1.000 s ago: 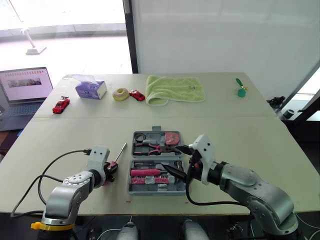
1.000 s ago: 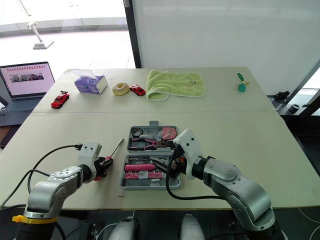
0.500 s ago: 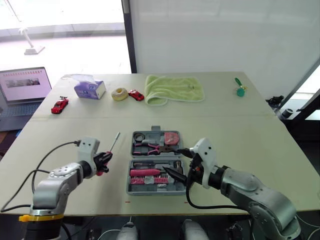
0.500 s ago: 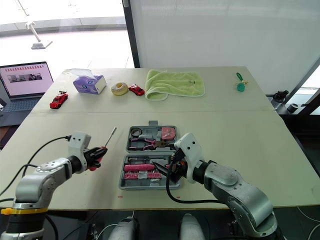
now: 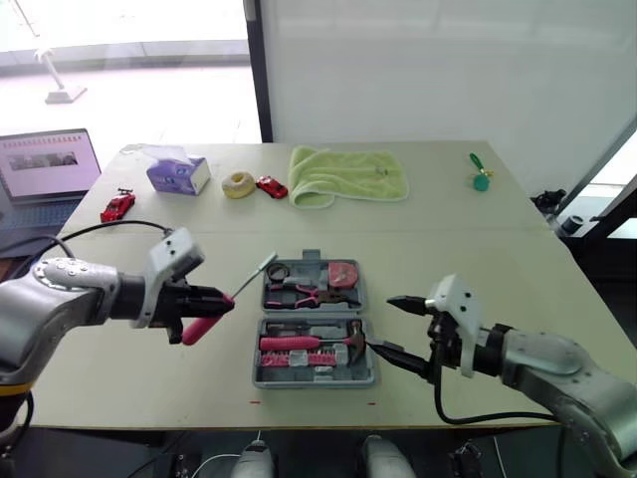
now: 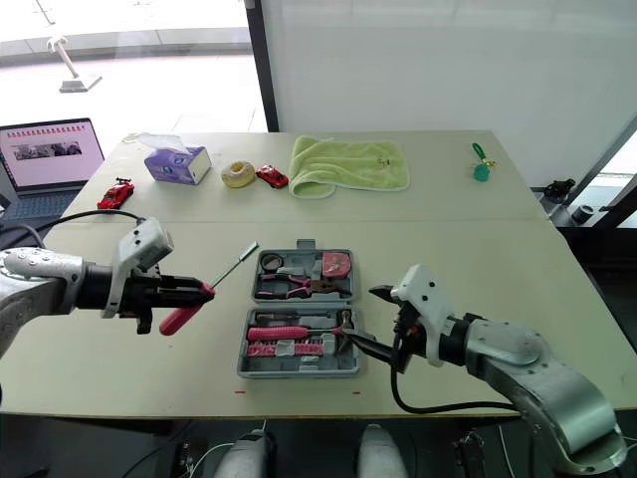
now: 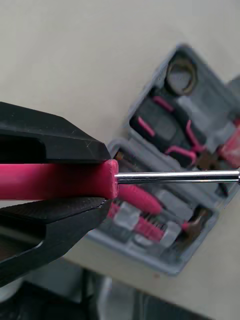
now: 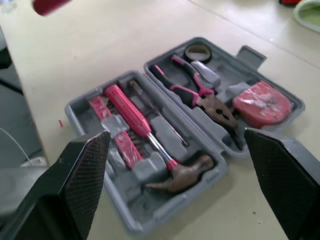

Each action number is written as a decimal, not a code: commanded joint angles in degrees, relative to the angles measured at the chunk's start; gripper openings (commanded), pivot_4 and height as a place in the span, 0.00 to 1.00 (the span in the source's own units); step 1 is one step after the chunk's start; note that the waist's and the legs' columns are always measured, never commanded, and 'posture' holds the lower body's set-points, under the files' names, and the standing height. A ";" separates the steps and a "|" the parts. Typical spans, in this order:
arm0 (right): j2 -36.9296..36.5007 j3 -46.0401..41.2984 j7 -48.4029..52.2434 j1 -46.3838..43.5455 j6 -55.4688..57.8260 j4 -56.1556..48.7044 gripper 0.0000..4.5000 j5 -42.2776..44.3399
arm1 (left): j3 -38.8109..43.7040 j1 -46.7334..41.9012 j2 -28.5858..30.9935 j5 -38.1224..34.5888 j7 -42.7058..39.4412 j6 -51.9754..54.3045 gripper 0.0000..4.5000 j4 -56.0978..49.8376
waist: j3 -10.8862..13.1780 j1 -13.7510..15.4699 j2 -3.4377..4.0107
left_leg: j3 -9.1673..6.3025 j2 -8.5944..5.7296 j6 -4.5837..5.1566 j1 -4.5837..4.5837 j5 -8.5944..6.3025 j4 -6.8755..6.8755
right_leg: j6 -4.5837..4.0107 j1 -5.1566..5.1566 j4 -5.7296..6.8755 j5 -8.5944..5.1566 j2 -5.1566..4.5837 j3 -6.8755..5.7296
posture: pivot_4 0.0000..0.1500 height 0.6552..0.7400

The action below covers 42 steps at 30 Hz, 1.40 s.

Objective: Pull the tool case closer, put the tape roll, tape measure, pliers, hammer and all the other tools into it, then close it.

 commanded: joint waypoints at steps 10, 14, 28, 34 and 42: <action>-5.73 -4.43 8.52 -2.96 -3.60 4.18 1.00 1.76 | -25.83 -17.38 10.37 -0.28 -4.60 14.45 0.13 -14.73 | 0.10 -0.20 -0.03 | -0.01 0.00 0.05 -0.16 -0.03 0.06 | 0.19 -0.15 0.02 0.09 0.03 -0.01 | 1.00 1.00; -5.48 -3.26 8.79 -4.10 -4.08 4.60 1.00 1.06 | -30.29 -20.71 6.71 0.23 -5.30 13.91 0.13 -13.13 | 0.16 0.22 -0.07 | -0.02 0.00 0.06 -0.26 -0.03 0.11 | 0.16 -0.19 0.04 0.08 0.03 -0.02 | 1.00 1.00; -7.05 1.78 11.36 -5.39 -6.44 4.84 1.00 -2.37 | -58.61 -40.04 -13.26 18.96 -10.34 6.99 0.13 -2.25 | 0.20 0.24 -0.14 | -0.02 -0.03 0.07 -0.48 -0.03 0.61 | 0.21 -0.13 0.08 0.13 0.04 -0.02 | 1.00 1.00; -8.56 3.52 14.37 -4.67 -9.87 6.15 1.00 -5.06 | -60.18 -44.84 -16.18 18.82 -11.07 9.04 0.13 -0.84 | 0.20 0.00 -0.11 | -0.01 -0.02 0.29 -0.52 -0.16 0.80 | 0.28 -0.11 0.11 0.13 0.05 -0.02 | 1.00 1.00; -8.77 2.33 13.83 -4.00 -9.47 5.61 1.00 -5.12 | -59.17 -43.52 -18.99 18.14 -7.85 12.20 0.13 -0.54 | 0.20 0.16 -0.11 | -0.01 -0.03 0.31 -0.51 -0.16 0.90 | 0.30 -0.10 0.22 0.13 0.05 -0.02 | 1.00 1.00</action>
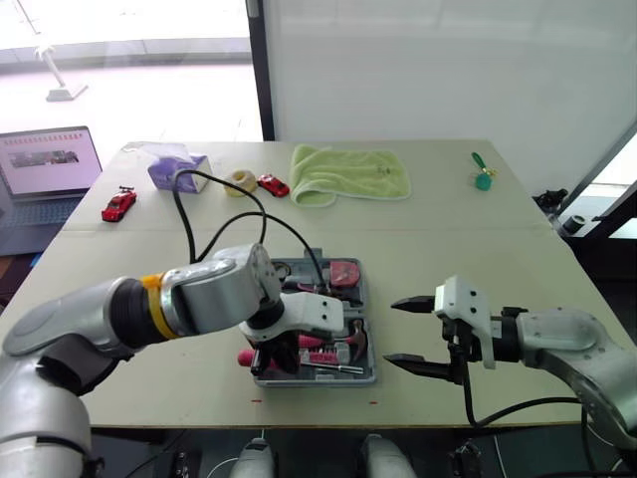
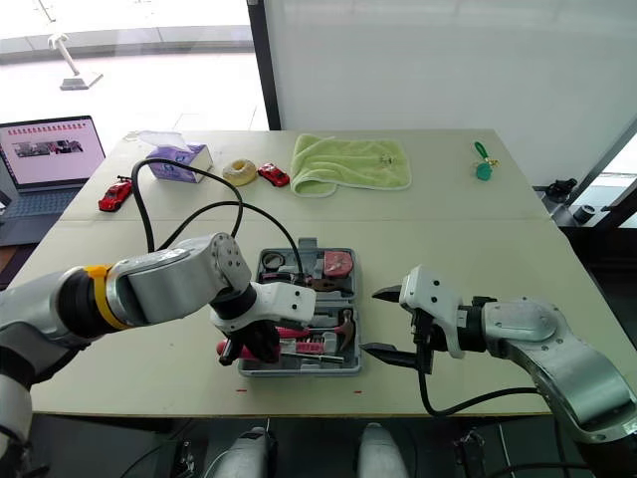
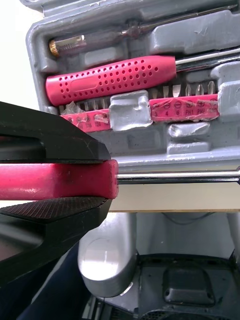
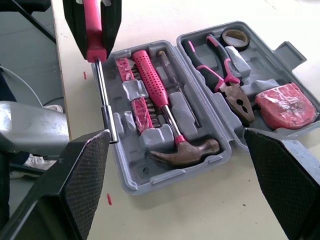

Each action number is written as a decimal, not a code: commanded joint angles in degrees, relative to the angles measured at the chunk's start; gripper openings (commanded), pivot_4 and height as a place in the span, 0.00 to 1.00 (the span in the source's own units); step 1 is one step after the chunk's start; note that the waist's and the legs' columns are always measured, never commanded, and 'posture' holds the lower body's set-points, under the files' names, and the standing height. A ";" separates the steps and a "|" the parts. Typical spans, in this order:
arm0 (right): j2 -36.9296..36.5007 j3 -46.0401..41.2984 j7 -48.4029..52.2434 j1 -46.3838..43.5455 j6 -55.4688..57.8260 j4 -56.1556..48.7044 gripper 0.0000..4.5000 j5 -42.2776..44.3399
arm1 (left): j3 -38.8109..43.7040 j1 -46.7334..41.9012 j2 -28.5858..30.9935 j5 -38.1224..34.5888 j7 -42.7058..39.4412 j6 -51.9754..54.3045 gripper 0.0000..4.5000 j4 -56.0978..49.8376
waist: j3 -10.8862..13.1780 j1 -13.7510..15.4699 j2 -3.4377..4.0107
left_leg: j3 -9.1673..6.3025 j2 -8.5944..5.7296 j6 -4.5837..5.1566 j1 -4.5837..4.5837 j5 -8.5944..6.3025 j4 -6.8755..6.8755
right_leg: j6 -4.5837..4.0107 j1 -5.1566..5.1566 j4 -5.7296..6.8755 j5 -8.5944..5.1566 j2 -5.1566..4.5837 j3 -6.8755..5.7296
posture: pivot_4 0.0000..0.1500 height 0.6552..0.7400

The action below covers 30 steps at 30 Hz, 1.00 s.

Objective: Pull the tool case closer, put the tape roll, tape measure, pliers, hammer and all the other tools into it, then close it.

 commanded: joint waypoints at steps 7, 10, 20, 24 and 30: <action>-1.03 -2.18 0.04 1.38 -0.48 -2.00 1.00 -0.06 | -0.09 1.11 -4.85 -0.91 6.03 5.82 0.13 -0.39 | 0.00 0.14 0.00 | 0.00 0.00 0.00 0.00 0.00 0.03 | 0.01 0.02 0.00 0.00 0.00 0.00 | 1.00 1.00; -1.06 -2.08 0.36 1.13 -0.91 -2.08 1.00 0.04 | 0.19 1.63 -7.19 -2.37 8.15 9.17 0.13 -0.42 | 0.00 0.11 0.00 | 0.00 0.00 0.00 -0.01 0.00 0.07 | 0.01 0.04 0.00 0.00 0.00 0.00 | 1.00 1.00; -1.95 -0.73 4.70 -0.40 -6.15 1.93 1.00 -2.58 | -1.26 3.44 -11.10 -2.92 16.40 11.29 0.13 5.33 | -0.01 0.05 0.02 | 0.00 0.00 0.00 0.03 0.00 0.09 | 0.03 0.04 0.06 0.01 0.00 0.00 | 1.00 1.00; -2.09 -0.88 5.23 -0.42 -6.36 2.36 1.00 -2.88 | -0.05 3.24 -10.47 -4.13 17.46 11.62 0.13 5.13 | -0.01 0.09 0.02 | 0.00 0.00 0.00 0.03 0.00 0.09 | 0.03 0.04 0.06 0.01 0.00 0.00 | 1.00 1.00; -1.63 -0.30 5.01 -0.50 -6.30 2.37 1.00 -3.84 | -1.70 3.75 -9.85 -4.78 18.35 10.68 0.13 4.53 | -0.01 0.09 0.02 | 0.00 0.00 0.00 0.03 0.00 0.09 | 0.04 0.05 0.06 0.02 0.00 0.00 | 1.00 1.00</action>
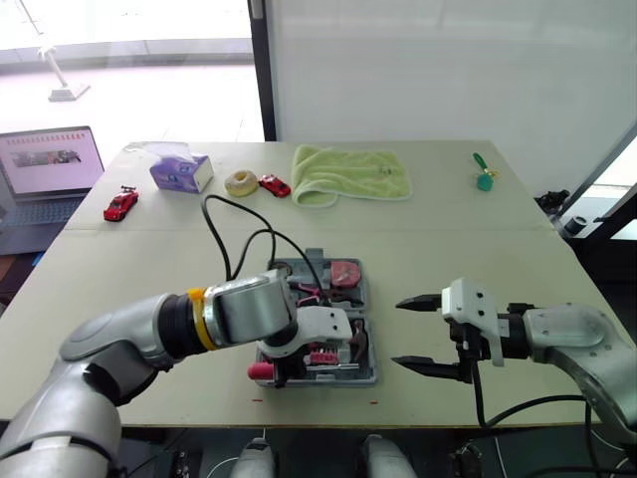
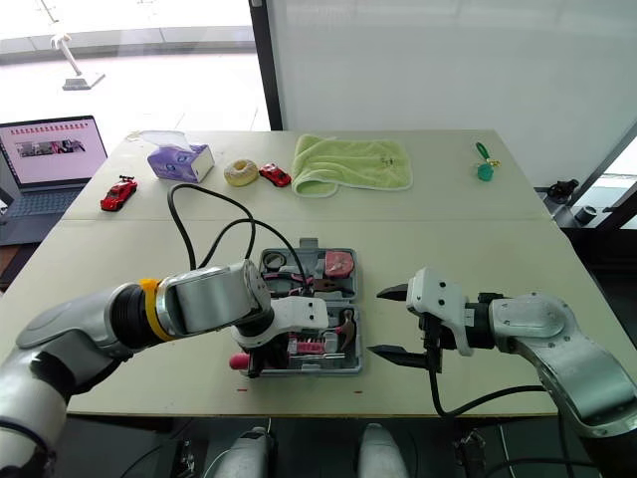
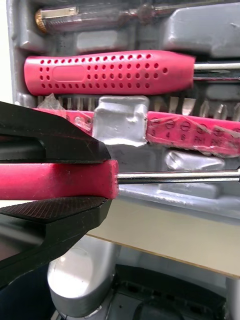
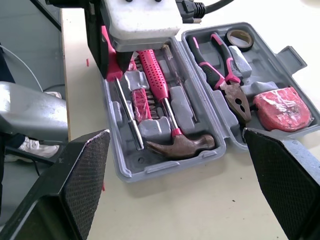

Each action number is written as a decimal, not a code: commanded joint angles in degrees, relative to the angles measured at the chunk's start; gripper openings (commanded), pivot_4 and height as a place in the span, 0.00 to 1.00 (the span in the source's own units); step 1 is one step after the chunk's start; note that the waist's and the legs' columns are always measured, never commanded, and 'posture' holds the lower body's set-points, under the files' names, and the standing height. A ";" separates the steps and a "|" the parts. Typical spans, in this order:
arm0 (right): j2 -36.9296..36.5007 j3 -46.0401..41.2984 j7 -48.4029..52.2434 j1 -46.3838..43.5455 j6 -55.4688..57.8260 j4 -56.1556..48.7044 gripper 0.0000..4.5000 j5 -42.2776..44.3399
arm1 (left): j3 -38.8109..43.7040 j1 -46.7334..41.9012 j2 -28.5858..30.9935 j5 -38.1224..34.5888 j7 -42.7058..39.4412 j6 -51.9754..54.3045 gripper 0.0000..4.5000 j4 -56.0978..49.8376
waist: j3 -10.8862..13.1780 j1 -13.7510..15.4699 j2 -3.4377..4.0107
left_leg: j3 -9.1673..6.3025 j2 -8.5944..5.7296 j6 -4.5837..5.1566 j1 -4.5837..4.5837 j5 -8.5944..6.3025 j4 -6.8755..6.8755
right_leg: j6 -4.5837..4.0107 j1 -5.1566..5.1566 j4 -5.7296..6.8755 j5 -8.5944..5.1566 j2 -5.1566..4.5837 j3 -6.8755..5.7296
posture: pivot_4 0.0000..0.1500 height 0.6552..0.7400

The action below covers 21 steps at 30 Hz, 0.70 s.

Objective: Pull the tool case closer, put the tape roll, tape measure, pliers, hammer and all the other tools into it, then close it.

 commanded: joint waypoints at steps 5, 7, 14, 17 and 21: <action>-0.33 -0.98 -0.74 0.35 0.41 -1.86 1.00 0.12 | -1.86 0.22 -1.58 -0.34 1.26 -1.92 0.13 -0.43 | 0.00 0.04 0.00 | 0.00 0.00 0.00 0.00 0.00 0.01 | 0.00 0.01 0.00 0.00 0.00 0.00 | 1.00 1.00; -0.29 -1.07 -1.11 0.64 0.75 -2.37 1.00 0.23 | -2.33 0.19 -2.16 -0.21 1.48 -2.56 0.13 0.19 | 0.00 0.05 0.00 | 0.00 0.00 0.00 0.00 0.00 0.02 | 0.00 0.02 0.00 0.00 0.00 0.00 | 1.00 1.00; -0.10 -2.09 -2.44 1.72 3.04 -4.76 1.00 1.59 | -2.96 -0.12 -4.95 1.05 2.50 -4.56 0.13 3.85 | -0.03 0.05 0.05 | 0.00 0.00 0.00 0.02 0.00 0.02 | 0.00 0.03 0.01 0.00 0.00 0.00 | 1.00 1.00; -0.18 -2.44 -2.80 2.22 3.61 -5.27 1.00 1.79 | -3.32 -0.27 -5.22 1.70 2.61 -5.46 0.13 4.51 | -0.05 0.20 0.08 | 0.00 -0.02 0.00 0.03 0.00 0.04 | 0.00 0.09 0.01 0.00 -0.01 0.00 | 1.00 1.00; -0.40 -2.61 -3.32 2.68 4.31 -5.70 1.00 1.98 | -3.46 -0.27 -5.84 1.89 2.58 -5.65 0.13 4.54 | -0.07 0.24 0.12 | 0.00 -0.03 0.00 0.04 0.00 0.07 | 0.00 0.13 0.01 0.00 -0.02 0.00 | 1.00 1.00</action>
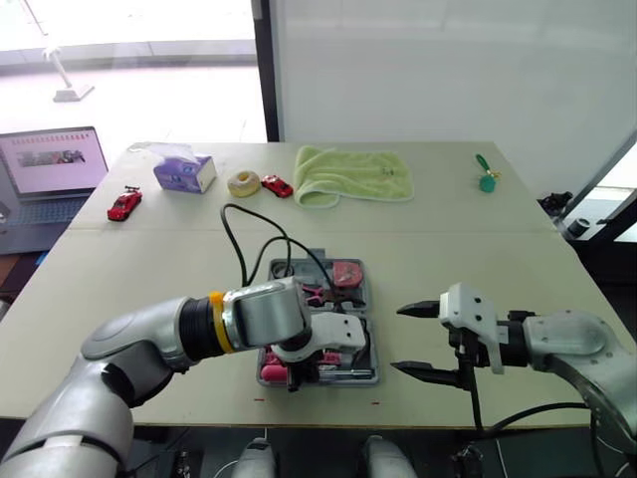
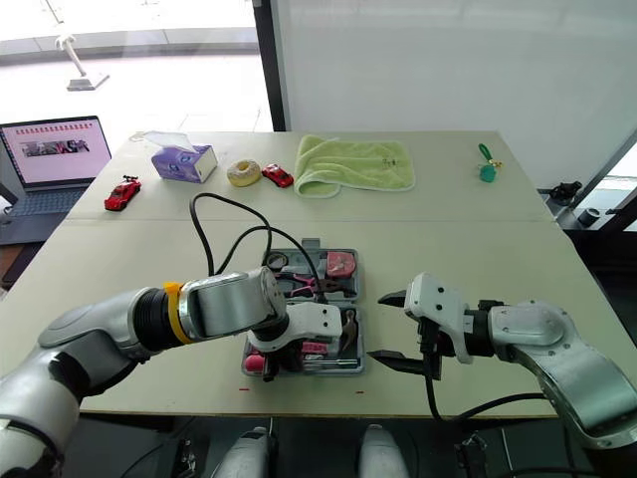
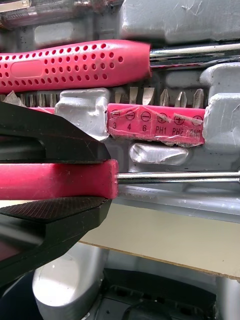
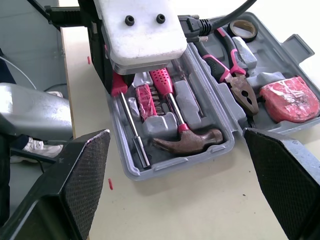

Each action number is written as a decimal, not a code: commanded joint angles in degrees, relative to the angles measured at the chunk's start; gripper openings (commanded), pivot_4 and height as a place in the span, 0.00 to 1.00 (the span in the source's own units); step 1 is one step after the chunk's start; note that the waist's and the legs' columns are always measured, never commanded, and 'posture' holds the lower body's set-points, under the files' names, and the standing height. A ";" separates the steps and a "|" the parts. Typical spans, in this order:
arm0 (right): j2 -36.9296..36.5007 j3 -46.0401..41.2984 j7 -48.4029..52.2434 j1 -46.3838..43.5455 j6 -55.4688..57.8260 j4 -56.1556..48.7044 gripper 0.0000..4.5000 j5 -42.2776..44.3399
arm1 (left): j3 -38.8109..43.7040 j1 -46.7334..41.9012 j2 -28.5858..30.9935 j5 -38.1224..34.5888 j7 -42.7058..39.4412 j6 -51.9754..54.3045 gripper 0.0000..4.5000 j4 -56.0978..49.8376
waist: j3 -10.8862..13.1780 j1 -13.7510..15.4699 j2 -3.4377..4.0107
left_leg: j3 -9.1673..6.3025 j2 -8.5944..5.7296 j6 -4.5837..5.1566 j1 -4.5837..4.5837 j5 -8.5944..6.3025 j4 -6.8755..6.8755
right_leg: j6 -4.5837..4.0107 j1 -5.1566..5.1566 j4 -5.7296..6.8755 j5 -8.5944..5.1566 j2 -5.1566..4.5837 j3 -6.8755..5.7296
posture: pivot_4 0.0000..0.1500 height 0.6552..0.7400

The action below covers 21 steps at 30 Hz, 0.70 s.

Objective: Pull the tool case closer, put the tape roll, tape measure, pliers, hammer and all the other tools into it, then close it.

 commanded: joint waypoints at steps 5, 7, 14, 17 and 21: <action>-0.57 -1.96 -0.86 0.69 1.04 -2.53 1.00 0.94 | -1.05 -0.16 -0.92 1.49 0.95 -1.86 0.13 -0.23 | -0.03 0.06 0.06 | 0.00 -0.01 0.00 0.02 0.00 0.02 | 0.00 0.04 0.00 0.00 -0.01 0.00 | 1.00 1.00; -0.64 -2.01 -0.93 0.78 1.22 -2.68 1.00 0.99 | -1.42 -0.41 -0.53 1.87 0.97 -2.41 0.13 -0.76 | -0.04 0.06 0.07 | 0.00 -0.01 0.00 0.02 0.00 0.02 | 0.00 0.04 0.00 0.00 -0.01 0.00 | 1.00 1.00; -0.39 -1.95 -1.15 1.04 1.49 -3.16 1.00 1.41 | -2.03 -2.23 1.48 3.38 0.27 -4.60 0.86 -2.70 | -0.04 -0.09 0.07 | 0.00 -0.01 0.00 0.04 0.00 0.02 | 0.01 0.05 0.00 0.00 -0.01 0.00 | 1.00 1.00; -0.09 -1.85 -1.35 0.93 1.67 -3.33 1.00 1.87 | -1.15 -2.79 2.27 2.92 -0.42 -4.06 1.00 -3.91 | -0.04 -0.05 0.07 | 0.00 -0.01 -0.02 0.04 0.01 0.04 | 0.00 0.05 0.02 0.01 -0.01 0.00 | 1.00 1.00; 0.05 -1.38 -1.63 0.83 1.66 -3.31 1.00 1.86 | 0.52 -3.63 4.16 2.52 -0.78 -3.99 1.00 -5.67 | -0.04 -0.15 0.07 | 0.00 -0.01 -0.01 0.04 0.01 0.04 | 0.02 0.05 0.03 0.02 0.00 0.01 | 1.00 1.00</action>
